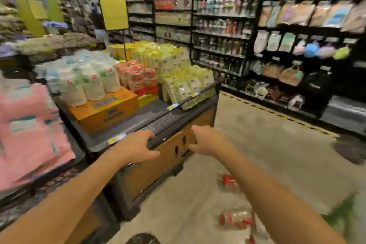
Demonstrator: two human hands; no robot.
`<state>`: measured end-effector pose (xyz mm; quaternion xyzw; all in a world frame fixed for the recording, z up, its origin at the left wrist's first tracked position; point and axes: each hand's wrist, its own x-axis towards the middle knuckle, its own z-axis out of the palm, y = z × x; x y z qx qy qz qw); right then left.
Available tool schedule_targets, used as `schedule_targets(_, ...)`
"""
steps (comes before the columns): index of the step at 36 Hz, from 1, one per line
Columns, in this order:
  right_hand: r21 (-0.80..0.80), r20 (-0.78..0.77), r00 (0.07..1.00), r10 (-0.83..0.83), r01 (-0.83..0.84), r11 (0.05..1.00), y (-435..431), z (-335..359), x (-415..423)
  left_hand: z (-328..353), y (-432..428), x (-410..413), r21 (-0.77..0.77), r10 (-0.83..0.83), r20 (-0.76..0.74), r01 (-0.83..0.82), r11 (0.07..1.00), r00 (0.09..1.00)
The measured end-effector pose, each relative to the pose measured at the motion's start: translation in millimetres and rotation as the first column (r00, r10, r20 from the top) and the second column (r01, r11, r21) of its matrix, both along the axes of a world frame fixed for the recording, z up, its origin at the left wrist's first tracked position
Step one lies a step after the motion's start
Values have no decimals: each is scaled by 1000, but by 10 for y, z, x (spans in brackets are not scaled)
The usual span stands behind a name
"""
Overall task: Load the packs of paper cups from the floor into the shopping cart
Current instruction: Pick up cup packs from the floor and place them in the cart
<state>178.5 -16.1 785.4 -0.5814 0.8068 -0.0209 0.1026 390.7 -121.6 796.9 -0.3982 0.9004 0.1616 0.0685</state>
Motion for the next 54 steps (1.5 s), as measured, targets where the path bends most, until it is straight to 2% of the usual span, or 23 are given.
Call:
schedule_targets(9,92,45,934,-354,349,933,756,-280,-1930,-419,139,-2220,-11,-330,41,331,944,943)
schedule_targets(15,138,70,839,-540,528,838,846,-633,-2797,-835,-85,-3488,78,-491,84,486,871,867)
schedule_targets(21,133,111,665,-738,726,674,890,-1242,-3380,-1412,-302,-4601,162,-615,82,598,785,784)
schedule_targets(28,254,247,409,-879,848,466,921,-2386,-3785,-2274,-310,-5747,326,-691,101,633,702,715)
schedule_targets(31,370,311,283,-907,844,389,869,-2912,-3879,-2791,-360,-6090,377,-705,132,623,686,696)
schedule_targets(34,460,356,171,-919,823,332,759,-3571,-4004,-3526,-514,-6389,386,-713,154,623,680,684)
schedule_targets(37,487,417,39,-908,834,259,652,-4380,-4173,-4140,-624,-6651,363,-703,169,619,696,691)
schedule_targets(43,589,518,-348,-781,808,30,345,-6197,-4180,-5691,-927,-7088,393,-658,225,551,736,718)
schedule_targets(47,603,558,-592,-582,770,-206,156,-7242,-4192,-6962,-1135,-7432,451,-666,253,524,723,702)
schedule_targets(49,637,504,-717,-482,685,-352,72,-7768,-4225,-7628,-1222,-7629,440,-685,265,547,712,679)
schedule_targets(51,645,460,-789,-407,612,-458,0,-8334,-4175,-8231,-1249,-7802,390,-685,278,572,722,674)
schedule_targets(54,614,423,-818,-390,576,-541,-65,-9224,-4057,-8900,-1182,-8024,285,-668,263,606,743,696)
